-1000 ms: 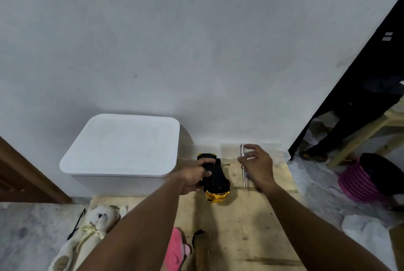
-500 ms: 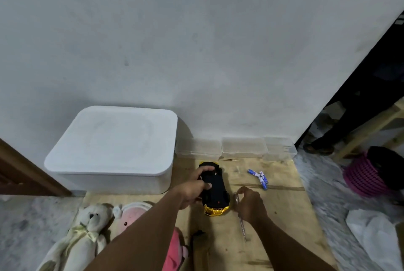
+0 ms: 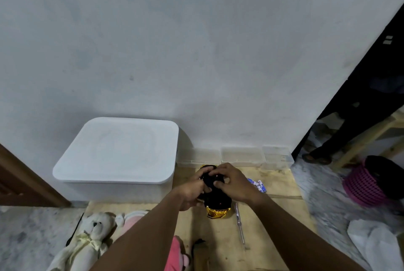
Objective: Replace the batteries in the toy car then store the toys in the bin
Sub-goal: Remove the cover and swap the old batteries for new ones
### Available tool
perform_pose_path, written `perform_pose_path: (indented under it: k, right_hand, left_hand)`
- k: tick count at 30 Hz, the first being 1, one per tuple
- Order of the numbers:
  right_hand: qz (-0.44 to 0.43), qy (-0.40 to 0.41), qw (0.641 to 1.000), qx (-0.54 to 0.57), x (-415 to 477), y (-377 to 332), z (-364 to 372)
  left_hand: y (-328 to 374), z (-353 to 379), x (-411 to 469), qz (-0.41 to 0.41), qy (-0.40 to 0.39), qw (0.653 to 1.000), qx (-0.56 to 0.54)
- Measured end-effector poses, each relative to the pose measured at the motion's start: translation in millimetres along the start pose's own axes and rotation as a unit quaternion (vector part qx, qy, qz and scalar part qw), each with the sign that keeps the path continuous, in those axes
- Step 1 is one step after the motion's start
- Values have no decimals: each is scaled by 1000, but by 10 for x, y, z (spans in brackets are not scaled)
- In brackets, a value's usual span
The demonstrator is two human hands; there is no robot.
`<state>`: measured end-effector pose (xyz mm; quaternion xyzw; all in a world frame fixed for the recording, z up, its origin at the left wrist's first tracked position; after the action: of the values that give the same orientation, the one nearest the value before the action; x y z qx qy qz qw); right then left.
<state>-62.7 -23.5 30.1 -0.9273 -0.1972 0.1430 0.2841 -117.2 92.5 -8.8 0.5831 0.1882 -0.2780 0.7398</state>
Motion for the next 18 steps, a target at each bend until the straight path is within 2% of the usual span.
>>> perform_pose_path:
  k: [6, 9, 13, 18]
  right_hand:
    - [15, -9, 1000, -18, 63, -66, -42]
    - [33, -15, 999, 15, 78, -78, -103]
    - [44, -20, 998, 47, 61, -112, -165]
    - [40, -19, 998, 35, 55, -164, -265]
  left_hand:
    - [112, 38, -84, -7, -7, 999, -38]
    - [137, 40, -104, -6, -5, 998, -58]
    - [127, 22, -92, -1, 0, 998, -57]
    - [111, 3, -65, 0, 3, 1000, -26]
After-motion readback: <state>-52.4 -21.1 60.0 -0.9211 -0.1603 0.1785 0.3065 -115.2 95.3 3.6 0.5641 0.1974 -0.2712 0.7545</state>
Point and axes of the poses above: each hand's wrist, its own x-axis towards the middle knuckle, its own z-axis out of the palm, y = z × x, the point moved 9 cm from there along x, towards the middle knuckle, and after that the axes turned 10 degrees about -x, right-handed, at the moved point
